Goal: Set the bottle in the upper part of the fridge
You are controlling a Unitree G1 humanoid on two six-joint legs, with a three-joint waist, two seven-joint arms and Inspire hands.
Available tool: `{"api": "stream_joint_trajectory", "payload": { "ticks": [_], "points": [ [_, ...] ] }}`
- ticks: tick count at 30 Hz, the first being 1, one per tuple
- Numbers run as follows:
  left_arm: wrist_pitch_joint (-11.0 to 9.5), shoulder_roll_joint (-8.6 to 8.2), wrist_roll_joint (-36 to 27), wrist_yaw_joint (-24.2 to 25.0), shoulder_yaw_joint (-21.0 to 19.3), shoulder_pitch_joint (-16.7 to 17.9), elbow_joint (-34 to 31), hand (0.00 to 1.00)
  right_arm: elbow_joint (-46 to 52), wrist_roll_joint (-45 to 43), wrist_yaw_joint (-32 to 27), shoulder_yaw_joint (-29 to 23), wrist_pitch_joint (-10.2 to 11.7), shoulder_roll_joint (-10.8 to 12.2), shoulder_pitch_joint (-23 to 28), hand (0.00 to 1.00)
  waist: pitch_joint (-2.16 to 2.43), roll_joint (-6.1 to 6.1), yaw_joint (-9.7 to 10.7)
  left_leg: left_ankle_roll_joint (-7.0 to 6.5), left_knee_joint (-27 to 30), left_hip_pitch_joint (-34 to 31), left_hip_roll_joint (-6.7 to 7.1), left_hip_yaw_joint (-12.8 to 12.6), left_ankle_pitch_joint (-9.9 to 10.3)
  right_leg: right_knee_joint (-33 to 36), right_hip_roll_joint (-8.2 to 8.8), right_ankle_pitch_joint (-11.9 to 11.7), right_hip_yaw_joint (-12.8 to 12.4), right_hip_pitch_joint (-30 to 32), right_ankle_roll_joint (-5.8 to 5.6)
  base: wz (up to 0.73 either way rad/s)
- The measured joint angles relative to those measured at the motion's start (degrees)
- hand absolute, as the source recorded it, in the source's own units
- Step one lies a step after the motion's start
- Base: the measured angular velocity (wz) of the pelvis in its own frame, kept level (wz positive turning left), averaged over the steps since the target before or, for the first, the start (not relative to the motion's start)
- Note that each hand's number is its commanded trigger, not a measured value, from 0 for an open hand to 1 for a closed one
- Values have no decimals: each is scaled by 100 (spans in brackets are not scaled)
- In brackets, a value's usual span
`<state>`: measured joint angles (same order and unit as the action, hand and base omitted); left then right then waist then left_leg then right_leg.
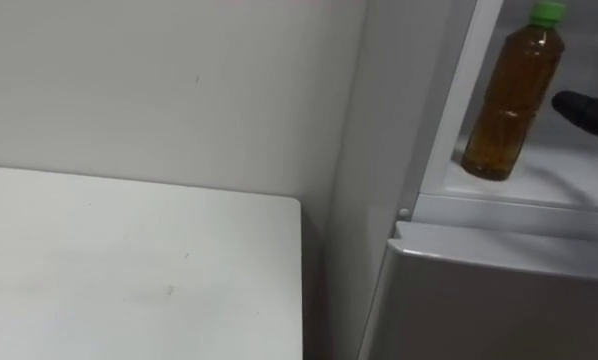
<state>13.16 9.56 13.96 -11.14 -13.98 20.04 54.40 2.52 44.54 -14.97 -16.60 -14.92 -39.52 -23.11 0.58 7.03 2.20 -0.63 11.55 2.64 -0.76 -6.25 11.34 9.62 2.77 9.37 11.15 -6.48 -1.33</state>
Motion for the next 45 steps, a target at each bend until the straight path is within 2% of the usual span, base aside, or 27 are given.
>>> {"api": "stream_joint_trajectory", "payload": {
  "ticks": [5, 8, 10, 14, 16, 18, 22, 24, 29, 34, 39, 42, 45],
  "points": [
    [-51, -42, 0, -74, 86, 2, 123, 0, 416, 74, -305, -80, 75, 227, 239, 0, -2, -69, 18, 0, 10, 13, -7, -9, 1, 2, -1, 0, -6, 5, 0, -3],
    [-75, -100, -7, -105, 99, 23, 132, 0, 912, 316, -297, -205, 296, 527, 475, 0, -22, -156, -3, 1, 8, 49, -10, -9, 1, 3, -3, 0, -12, -34, 0, 0],
    [-108, -154, -1, -115, 182, 23, 130, 0, 1245, 275, -283, -212, 476, 836, 605, 0, -16, -237, 25, 1, 13, 51, -10, -12, 2, 3, -2, 0, -11, -42, 0, 0],
    [-201, -238, 4, -114, 247, 23, 164, 0, 1550, 312, -249, -211, 620, 1163, 792, 0, -18, -354, 37, 1, 24, 45, -9, -3, 1, 3, 0, 0, -11, -44, 0, 0],
    [-287, -251, 2, -114, 349, -23, 344, 0, 1712, 335, -236, -204, 802, 1407, 956, 0, -23, -422, 17, 2, 22, 45, -10, -3, 1, 3, -1, 0, -16, -40, 0, 0],
    [-309, -283, 0, -113, 362, -53, 454, 0, 1764, 338, -235, -205, 910, 1539, 1048, 0, -18, -461, 23, 1, 21, 43, -8, -3, 1, 2, 0, 0, -17, -36, 0, 0],
    [-400, -341, -10, -113, 365, -54, 565, 0, 1801, 567, -232, -204, 1171, 1727, 1242, 0, -5, -503, 26, 2, 17, 28, -10, -9, 0, -2, -1, 0, -15, -12, 0, 0],
    [-473, -359, -11, -113, 366, -53, 575, 0, 1827, 696, -206, -203, 1249, 1743, 1357, 0, -1, -512, -18, 2, 14, 22, -9, -20, 1, -2, 0, 0, -20, 2, 0, -2],
    [-613, -365, -10, -116, 407, -53, 633, 0, 1924, 720, -77, -197, 1315, 1789, 1653, 0, 0, -508, -88, 1, 1, 26, -16, -68, 1, 1, 0, 0, -26, 13, 0, 0],
    [-624, -425, -61, -114, 409, -40, 651, 0, 2072, 936, 217, -125, 1436, 2175, 2058, 0, -3, -506, -113, 2, -22, 48, -18, -96, 1, 4, -4, 0, -77, 17, 0, -2],
    [-657, -441, -90, -110, 423, -40, 633, 0, 2070, 1409, 488, 138, 1494, 2258, 2493, 0, -2, -499, -249, 6, -25, 59, -41, -178, 7, 9, -23, -5, -183, 46, 9, -11],
    [-681, -445, -86, -46, 494, -40, 619, 0, 2062, 1636, 729, 356, 1494, 2477, 2697, 0, -8, -524, -261, 7, -4, 48, -43, -178, 14, 8, -23, -6, -184, 49, 9, 0],
    [-750, -443, -84, 74, 617, -41, 621, 0, 2042, 1977, 1064, 455, 1542, 2600, 2775, 0, -8, -559, -277, 4, 30, 12, -44, -173, 29, 7, -20, -6, -177, 68, 11, 0]
  ]
}}
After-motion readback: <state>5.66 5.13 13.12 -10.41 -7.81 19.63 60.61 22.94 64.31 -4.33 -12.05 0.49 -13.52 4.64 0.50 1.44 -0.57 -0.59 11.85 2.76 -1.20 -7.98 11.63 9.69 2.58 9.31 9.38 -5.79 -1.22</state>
